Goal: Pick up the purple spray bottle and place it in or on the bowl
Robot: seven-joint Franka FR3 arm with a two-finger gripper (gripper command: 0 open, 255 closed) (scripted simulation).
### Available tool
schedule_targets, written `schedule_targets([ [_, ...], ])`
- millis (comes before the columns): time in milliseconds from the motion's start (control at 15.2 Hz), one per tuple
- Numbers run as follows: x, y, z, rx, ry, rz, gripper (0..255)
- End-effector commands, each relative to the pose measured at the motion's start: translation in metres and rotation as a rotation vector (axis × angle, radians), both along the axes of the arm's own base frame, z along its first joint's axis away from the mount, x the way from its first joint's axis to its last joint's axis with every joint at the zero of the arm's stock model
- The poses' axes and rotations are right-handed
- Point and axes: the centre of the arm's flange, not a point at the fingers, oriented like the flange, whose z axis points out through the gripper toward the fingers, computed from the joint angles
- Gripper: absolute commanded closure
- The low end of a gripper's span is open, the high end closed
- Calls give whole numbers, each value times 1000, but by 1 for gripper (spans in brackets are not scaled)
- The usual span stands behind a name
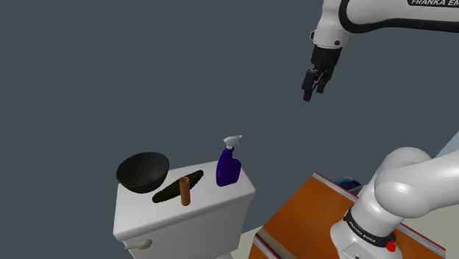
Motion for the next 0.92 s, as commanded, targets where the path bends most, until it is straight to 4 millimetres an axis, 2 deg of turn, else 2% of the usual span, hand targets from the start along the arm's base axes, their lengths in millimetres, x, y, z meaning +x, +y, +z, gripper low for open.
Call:
schedule_targets([
  [0,0,0,0,0,0,0,0],
  [858,29,65,-140,12,-220,569,0],
])
